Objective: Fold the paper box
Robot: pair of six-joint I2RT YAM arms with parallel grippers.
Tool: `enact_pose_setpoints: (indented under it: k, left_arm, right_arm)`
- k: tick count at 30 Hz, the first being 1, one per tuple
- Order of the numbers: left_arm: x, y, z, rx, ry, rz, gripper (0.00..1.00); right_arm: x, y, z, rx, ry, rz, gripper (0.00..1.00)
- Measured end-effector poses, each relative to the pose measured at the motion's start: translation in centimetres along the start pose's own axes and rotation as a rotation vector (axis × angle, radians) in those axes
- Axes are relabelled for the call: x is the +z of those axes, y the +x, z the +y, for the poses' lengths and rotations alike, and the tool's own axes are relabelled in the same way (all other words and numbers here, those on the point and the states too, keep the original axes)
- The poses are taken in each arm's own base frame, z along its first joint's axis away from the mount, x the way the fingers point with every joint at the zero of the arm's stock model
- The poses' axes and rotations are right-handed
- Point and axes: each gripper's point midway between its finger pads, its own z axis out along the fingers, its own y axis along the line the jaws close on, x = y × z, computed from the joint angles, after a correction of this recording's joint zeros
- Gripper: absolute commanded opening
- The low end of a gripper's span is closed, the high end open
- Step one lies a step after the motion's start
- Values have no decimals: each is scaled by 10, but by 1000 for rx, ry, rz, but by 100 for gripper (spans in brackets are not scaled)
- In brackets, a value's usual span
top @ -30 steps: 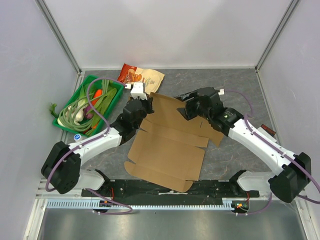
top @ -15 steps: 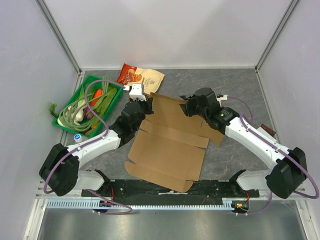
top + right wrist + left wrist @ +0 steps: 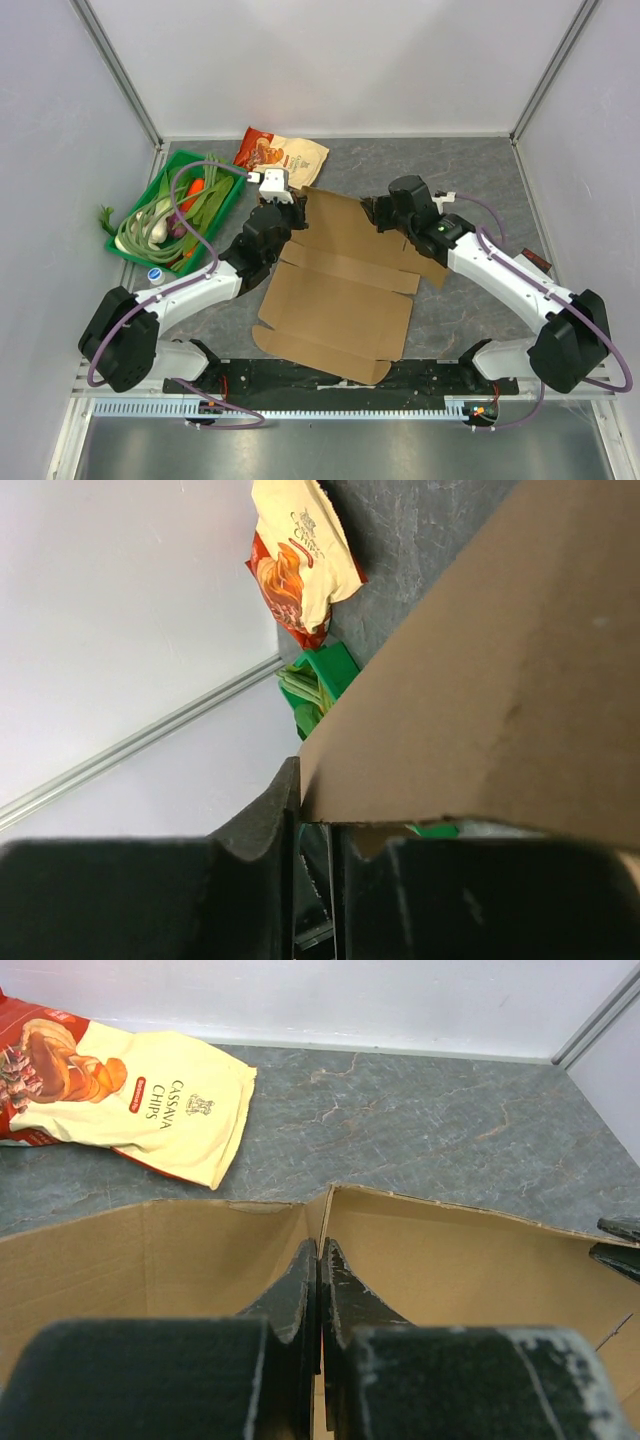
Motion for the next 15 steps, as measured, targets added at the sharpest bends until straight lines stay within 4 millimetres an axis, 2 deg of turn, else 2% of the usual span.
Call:
enact_pose_setpoints:
  k: [3, 10, 14, 15]
  left_arm:
    - [0, 0, 0, -1, 1, -1, 7]
    - [-5, 16, -2, -35, 10, 63, 33]
    - [-20, 32, -1, -83, 26, 113, 43]
    - [-25, 37, 0, -94, 34, 124, 50]
  right_arm:
    - [3, -1, -4, 8, 3, 4, 1]
    - [10, -9, -12, -10, -35, -8, 0]
    - [8, -23, -24, -79, -99, -34, 0]
    - [7, -25, -26, -94, -116, -35, 0]
